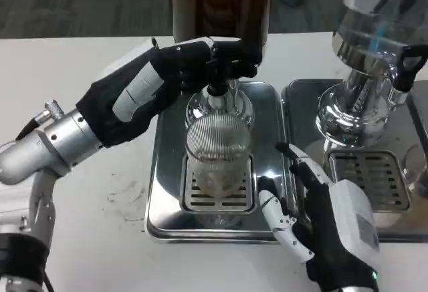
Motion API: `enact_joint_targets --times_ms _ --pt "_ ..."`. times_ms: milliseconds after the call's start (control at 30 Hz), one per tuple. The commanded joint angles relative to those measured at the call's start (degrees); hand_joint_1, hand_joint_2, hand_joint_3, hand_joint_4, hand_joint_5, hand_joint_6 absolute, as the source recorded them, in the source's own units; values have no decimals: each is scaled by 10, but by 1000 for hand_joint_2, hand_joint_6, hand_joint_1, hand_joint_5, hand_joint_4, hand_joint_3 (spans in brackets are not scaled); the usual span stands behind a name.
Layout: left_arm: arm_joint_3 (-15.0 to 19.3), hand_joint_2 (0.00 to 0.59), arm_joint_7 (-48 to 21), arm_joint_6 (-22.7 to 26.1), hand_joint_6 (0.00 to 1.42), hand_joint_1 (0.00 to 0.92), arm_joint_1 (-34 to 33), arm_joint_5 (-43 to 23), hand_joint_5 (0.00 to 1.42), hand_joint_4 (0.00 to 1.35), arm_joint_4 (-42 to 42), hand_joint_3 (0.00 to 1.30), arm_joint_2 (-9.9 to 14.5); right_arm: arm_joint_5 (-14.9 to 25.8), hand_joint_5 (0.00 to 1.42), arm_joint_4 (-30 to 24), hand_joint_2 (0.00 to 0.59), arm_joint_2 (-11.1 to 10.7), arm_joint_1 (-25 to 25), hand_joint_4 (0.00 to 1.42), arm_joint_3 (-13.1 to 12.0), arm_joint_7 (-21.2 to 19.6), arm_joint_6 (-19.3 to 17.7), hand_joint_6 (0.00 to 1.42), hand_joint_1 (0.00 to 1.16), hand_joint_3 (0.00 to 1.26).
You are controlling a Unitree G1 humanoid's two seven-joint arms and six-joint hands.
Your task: Grasp the cup under the faucet to collect the drink, then remove the cup.
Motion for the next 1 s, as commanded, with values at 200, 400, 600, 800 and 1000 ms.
enact_joint_targets --times_ms 200,400,600,800,1000 --pt "-21 79 5 -63 132 0 2 41 216 208 38 317 15 7 251 -7 383 -3 4 187 -3 -1 -7 213 187 214" --pt "-25 79 12 -91 135 0 2 50 216 208 49 317 21 16 247 -9 349 -6 0 187 -6 2 -11 212 229 188" --pt "-29 78 18 -107 136 0 3 53 216 208 54 318 24 32 247 -12 325 -7 -3 187 -11 8 -14 197 248 165" --pt "-33 78 21 -123 136 0 8 57 216 210 51 318 27 66 247 -12 274 -8 -11 156 -22 30 -20 211 275 116" --pt "-38 77 27 -134 149 0 10 61 216 218 50 326 29 91 208 -11 250 -11 -23 101 -31 59 -20 212 289 85"
